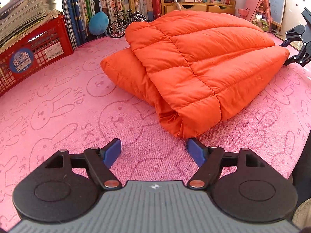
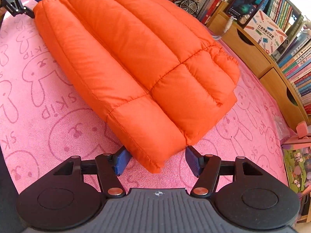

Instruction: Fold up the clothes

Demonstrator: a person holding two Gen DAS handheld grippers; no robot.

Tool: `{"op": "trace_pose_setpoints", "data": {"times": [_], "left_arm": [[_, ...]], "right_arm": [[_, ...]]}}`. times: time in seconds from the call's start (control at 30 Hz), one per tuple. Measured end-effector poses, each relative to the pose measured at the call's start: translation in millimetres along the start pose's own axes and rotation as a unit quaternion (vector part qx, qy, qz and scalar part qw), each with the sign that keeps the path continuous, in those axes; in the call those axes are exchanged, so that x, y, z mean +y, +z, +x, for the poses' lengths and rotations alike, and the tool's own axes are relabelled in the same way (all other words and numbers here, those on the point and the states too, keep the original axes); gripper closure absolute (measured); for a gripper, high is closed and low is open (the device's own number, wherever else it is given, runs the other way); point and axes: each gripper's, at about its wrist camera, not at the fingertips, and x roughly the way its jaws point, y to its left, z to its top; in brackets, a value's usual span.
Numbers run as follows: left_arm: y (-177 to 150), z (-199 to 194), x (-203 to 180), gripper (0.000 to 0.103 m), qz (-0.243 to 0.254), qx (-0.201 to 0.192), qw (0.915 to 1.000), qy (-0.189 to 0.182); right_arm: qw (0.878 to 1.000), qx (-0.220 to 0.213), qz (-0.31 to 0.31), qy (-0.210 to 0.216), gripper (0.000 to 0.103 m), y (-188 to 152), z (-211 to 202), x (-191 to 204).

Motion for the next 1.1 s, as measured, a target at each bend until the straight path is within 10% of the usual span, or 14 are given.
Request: {"op": "trace_pose_setpoints", "data": {"times": [0.3,0.47,0.63,1.1], "left_arm": [[0,-5,-20,0.018,-0.085,0.009,0.9919,0.094],[6,-24,-81,0.010,-0.146,0.005,0.9661,0.213],[20,-35,-118,0.003,-0.226,-0.026,0.9628,0.145],[37,-11,-156,0.003,-0.234,0.051,0.9607,0.140]], "right_arm": [[0.987,-0.020,0.150,-0.044,0.023,-60,-13,-6],[0.947,-0.104,0.284,-0.107,0.021,-77,-19,16],[0.912,-0.170,0.368,-0.068,0.015,-78,-30,61],[0.897,-0.147,0.413,-0.054,0.011,-28,-39,86]]}}
